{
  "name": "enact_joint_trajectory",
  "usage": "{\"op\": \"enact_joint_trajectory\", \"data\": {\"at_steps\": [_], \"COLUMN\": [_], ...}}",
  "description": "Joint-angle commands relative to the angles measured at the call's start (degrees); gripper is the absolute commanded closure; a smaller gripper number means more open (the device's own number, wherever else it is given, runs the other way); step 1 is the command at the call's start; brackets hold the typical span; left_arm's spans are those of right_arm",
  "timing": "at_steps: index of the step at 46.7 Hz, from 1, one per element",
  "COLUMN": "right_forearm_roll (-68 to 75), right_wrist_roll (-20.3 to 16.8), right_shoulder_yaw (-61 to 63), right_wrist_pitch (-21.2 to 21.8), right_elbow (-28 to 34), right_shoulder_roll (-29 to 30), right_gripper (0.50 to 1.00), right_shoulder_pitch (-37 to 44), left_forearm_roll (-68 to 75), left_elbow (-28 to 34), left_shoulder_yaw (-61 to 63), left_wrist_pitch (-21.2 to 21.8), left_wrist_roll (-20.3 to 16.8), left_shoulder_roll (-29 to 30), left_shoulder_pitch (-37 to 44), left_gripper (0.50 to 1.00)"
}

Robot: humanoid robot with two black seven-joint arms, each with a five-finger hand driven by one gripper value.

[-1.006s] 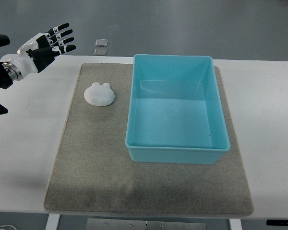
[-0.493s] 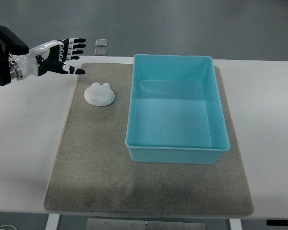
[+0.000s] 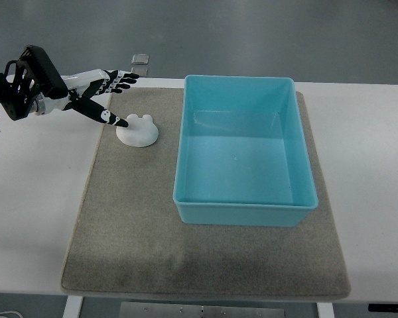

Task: Place white toy into blue box with left hand
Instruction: 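Close the left hand fingers around the white bunny toy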

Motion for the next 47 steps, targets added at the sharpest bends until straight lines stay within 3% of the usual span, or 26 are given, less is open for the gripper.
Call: {"op": "enact_joint_trajectory", "data": {"at_steps": [1,20,33,47], "right_forearm_roll": [0.00,0.00,0.00,0.00], "right_wrist_roll": [0.00,0.00,0.00,0.00], "right_shoulder_yaw": [0.00,0.00,0.00,0.00], "right_wrist_pitch": [0.05,-0.03,-0.03,-0.03], "right_elbow": [0.00,0.00,0.00,0.00], "right_shoulder_roll": [0.00,0.00,0.00,0.00], "right_gripper": [0.564,0.564,0.564,0.564], "right_shoulder_pitch": [-0.04,-0.04,-0.04,-0.04], "left_forearm_roll": [4.40,16.01,17.24,21.46], "left_elbow": [-1.78,-3.27,-3.71,-4.06], "left_shoulder_yaw": [0.00,4.47,6.85,8.17], "left_wrist_pitch": [0.51,6.66,9.48,13.52], "left_wrist_roll": [0.00,-0.35,-0.18,0.35], "left_shoulder_roll": [0.01,-0.34,-0.78,-1.66], "left_shoulder_pitch": [0.00,0.00,-0.18,0.00], "left_gripper": [0.514,0.527,0.634,0.673]}}
